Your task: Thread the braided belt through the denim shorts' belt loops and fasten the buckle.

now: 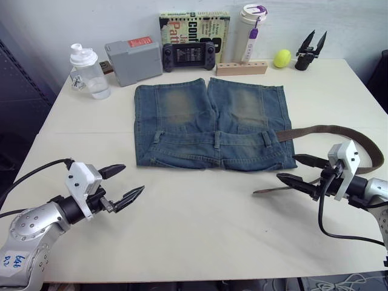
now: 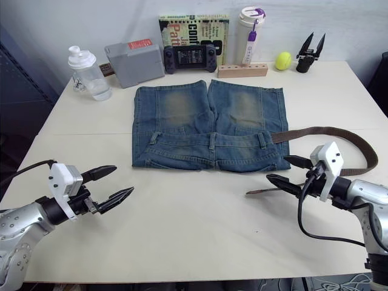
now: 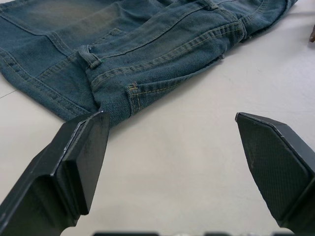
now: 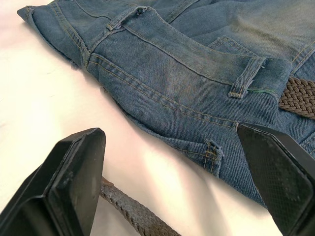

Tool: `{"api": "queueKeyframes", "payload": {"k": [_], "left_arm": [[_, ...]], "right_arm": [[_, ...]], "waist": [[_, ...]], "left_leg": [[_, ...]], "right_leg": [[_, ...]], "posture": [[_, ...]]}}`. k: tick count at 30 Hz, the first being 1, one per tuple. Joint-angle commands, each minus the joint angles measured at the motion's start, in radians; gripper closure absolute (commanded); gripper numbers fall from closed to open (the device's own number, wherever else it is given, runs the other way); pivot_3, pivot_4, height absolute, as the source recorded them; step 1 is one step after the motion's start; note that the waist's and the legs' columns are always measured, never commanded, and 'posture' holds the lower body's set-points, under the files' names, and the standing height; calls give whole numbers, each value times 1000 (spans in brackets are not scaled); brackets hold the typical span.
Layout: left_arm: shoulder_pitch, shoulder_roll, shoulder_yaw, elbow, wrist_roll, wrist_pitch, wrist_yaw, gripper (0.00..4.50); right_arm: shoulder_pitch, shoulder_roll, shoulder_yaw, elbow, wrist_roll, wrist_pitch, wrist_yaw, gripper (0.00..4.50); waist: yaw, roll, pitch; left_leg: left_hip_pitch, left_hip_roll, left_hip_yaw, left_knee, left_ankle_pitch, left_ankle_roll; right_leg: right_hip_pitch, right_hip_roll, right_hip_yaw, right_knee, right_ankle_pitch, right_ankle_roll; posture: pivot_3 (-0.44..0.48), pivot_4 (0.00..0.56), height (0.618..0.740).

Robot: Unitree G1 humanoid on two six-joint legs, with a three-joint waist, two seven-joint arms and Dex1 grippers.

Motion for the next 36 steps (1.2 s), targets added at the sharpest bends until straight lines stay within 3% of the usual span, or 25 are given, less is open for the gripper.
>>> {"api": "queueKeyframes", "payload": {"k": [1, 13, 20, 26, 35, 36], "left_arm": [[-3, 1, 18, -25, -24, -7, -3, 41], [-46, 17, -19, -10, -18, -2, -27, 41], [-64, 102, -114, -52, -6, -17, -155, 41], [-129, 121, -163, -38, -10, -19, -193, 41], [-106, 99, -177, -74, -15, -3, -174, 41], [-102, 96, -176, -79, -18, -1, -172, 13]], "right_arm": [[-2, -14, -20, -10, 6, -8, 6, 0], [-21, -29, -9, -1, -11, -4, -1, 0], [-39, -116, 40, 13, -23, 3, 124, 0], [-94, -249, 211, 109, -152, -66, 303, 0], [-215, -235, 378, 342, -365, -279, 313, 0], [-223, -229, 388, 364, -378, -302, 314, 247]], "waist": [[0, 0, 0], [0, 0, 0], [0, 0, 0], [0, 0, 0], [-4, 0, 1], [-4, 0, 1]], "left_leg": [[0, 0, 0, 0, 0, 0], [0, 0, 0, 0, 0, 0], [0, -1, 0, 0, 0, 0], [0, -1, 0, 0, 0, 0], [0, -1, 1, 1, 0, 0], [0, -1, 1, 1, 0, 0]], "right_leg": [[0, 0, 0, 0, 0, 0], [0, 0, 0, 0, 0, 0], [0, 0, 0, 0, 0, 0], [0, 1, 0, 0, 0, 0], [0, 1, -1, -1, 0, 0], [0, 0, -1, 0, 0, 0]], "posture": [[0, 150, 726], [0, 150, 726], [0, 150, 726], [0, 150, 726], [0, 150, 726], [0, 150, 726]]}}
